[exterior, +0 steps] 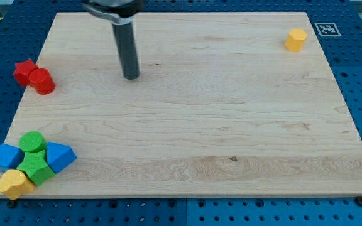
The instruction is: Push the red star into the green circle
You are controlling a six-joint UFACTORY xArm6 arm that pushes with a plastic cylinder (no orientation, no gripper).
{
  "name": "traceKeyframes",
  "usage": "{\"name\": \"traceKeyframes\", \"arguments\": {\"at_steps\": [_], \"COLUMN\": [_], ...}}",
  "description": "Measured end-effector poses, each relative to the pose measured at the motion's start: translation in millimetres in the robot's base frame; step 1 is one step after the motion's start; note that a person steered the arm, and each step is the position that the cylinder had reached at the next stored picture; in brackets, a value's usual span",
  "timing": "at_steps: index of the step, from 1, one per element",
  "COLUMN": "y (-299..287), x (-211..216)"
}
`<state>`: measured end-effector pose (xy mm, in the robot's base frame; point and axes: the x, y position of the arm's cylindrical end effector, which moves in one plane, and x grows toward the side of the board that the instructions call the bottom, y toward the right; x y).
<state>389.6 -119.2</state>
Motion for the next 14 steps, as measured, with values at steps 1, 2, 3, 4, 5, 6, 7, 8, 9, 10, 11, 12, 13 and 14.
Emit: {"name": "traceKeyframes", "arguments": {"at_steps": [1,2,3,4,5,6,7,8,9,10,11,12,13,14], "y": [-39,-77,-114,-161,-186,-186,-186,-186,-172,-167,-177,-185,-186,-186], "x": [-15,-32,-51,-54,-54,-33,4,4,54,78,64,60,60,60]}}
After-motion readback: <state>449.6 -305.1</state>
